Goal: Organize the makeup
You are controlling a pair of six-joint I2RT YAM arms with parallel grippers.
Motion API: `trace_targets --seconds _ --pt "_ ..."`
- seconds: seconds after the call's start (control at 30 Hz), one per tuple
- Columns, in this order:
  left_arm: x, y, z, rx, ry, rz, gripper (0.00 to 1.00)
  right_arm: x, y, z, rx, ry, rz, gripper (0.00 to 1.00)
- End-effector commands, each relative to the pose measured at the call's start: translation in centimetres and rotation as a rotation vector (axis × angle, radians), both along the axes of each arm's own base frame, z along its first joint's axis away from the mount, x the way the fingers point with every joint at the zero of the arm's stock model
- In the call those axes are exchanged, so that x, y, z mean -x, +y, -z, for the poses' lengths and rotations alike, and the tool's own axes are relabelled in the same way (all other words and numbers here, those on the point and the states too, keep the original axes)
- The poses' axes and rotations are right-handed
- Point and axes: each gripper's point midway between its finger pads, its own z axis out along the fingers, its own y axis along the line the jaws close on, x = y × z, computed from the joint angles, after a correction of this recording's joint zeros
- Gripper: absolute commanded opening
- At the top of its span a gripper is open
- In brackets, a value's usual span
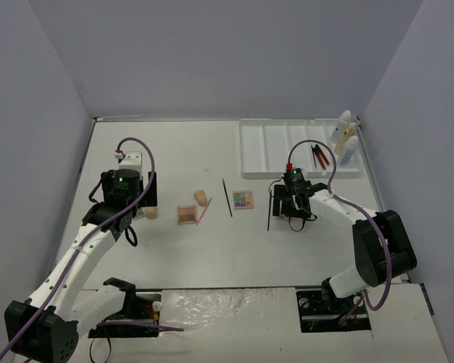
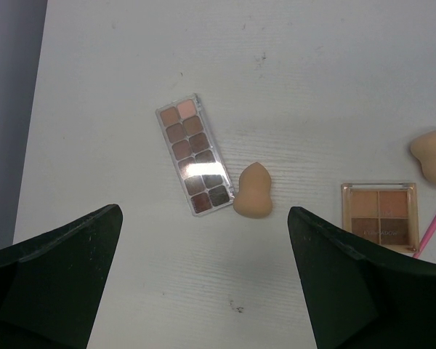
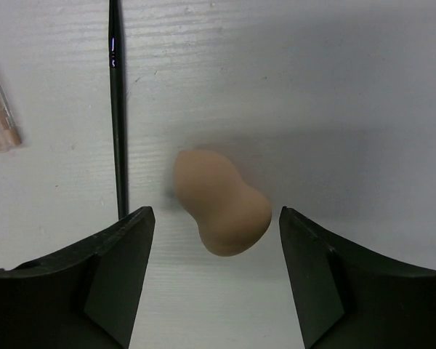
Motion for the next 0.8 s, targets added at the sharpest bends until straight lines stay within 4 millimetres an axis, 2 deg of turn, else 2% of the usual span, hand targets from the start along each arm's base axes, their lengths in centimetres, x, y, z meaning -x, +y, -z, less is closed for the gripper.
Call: trace_targets --seconds 0.0,0.03,0.13,0.2,0.33,0.4,0.47,0.57,0.63,0.67,0.7,0.73,0.77 --pt "-1.0 -0.2 -2.0 0.008 -0.077 -0.001 0.97 -1.8 -0.4 0.0 0.034 -0.061 0.022 0.53" --pt "-1.0 -0.2 -2.0 0.007 -0.076 -0.001 0.97 -1.9 -0.5 0.1 0.038 -0.062 0.021 0.47" --pt "-1.0 -0.1 -2.0 0.005 -0.076 -0.002 0.97 -1.9 -0.6 -0.1 0.048 -0.07 0.013 0.17" --pt "-0.9 -0.1 -2.1 0.005 -0.078 -0.003 0.97 -2.4 -0.6 -1.4 0.046 -0.106 0.014 0.05" --pt "-0.9 0.0 -2.1 0.001 -0.081 -0.005 0.97 -4.8 -0.6 -5.6 0.04 -0.221 0.016 0.0" --pt "-0.9 0.0 -2.2 0.004 -0.082 -0.005 0.97 -6.7 -1.7 -7.3 0.047 -0.26 0.044 0.0" --pt "-0.9 0.0 -2.2 0.004 -0.082 -0.004 0.97 -9.4 -2.9 -9.6 0.047 -0.311 0.075 0.0" --pt "-0.9 0.1 -2.3 0.0 -0.085 -0.008 0.97 -13.1 -5.3 -10.7 0.043 -0.329 0.129 0.0" --pt "-0.9 0.1 -2.4 -0.002 -0.088 -0.01 0.97 -16.1 -5.9 -13.1 0.047 -0.389 0.137 0.0" --pt "-0.8 0.1 -2.4 -0.002 -0.088 -0.011 0.97 -17.6 -6.2 -13.6 0.053 -0.402 0.139 0.0" --pt "-0.8 0.2 -2.3 -0.004 -0.087 -0.011 0.97 -18.9 -6.4 -12.8 0.063 -0.389 0.139 0.0" --pt "-0.8 0.2 -2.3 -0.006 -0.088 -0.012 0.97 -20.6 -6.5 -13.8 0.061 -0.417 0.137 0.0" --pt "-0.8 0.2 -2.3 -0.007 -0.088 -0.013 0.97 -21.9 -6.5 -14.0 0.062 -0.426 0.133 0.0"
